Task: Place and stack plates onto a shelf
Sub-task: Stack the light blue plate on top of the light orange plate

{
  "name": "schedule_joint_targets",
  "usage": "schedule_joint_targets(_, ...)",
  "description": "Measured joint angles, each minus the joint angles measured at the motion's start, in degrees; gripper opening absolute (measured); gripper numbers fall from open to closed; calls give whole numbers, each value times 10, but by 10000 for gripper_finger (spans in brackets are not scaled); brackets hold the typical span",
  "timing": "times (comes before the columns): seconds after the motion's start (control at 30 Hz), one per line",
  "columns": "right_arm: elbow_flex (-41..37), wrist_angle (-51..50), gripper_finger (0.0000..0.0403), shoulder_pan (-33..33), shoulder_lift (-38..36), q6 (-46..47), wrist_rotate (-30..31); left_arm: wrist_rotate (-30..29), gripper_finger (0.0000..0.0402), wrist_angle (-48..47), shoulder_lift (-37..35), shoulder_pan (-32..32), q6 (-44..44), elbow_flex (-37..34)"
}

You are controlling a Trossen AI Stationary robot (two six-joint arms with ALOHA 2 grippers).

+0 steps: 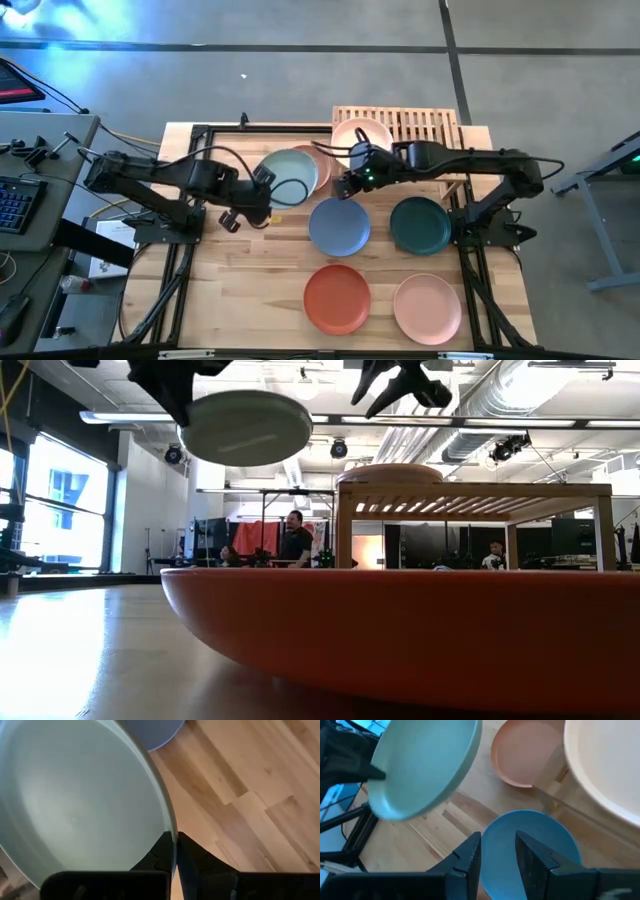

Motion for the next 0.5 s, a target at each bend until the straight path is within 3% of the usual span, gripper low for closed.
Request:
schedule_joint_targets(0.2, 0, 42, 101, 7, 9, 2, 0, -2, 1, -6, 6, -34, 12, 0)
schedule_joint_targets(0.5, 0, 68, 101, 5, 18, -10, 1, -57, 1, -2, 17, -53, 64, 0)
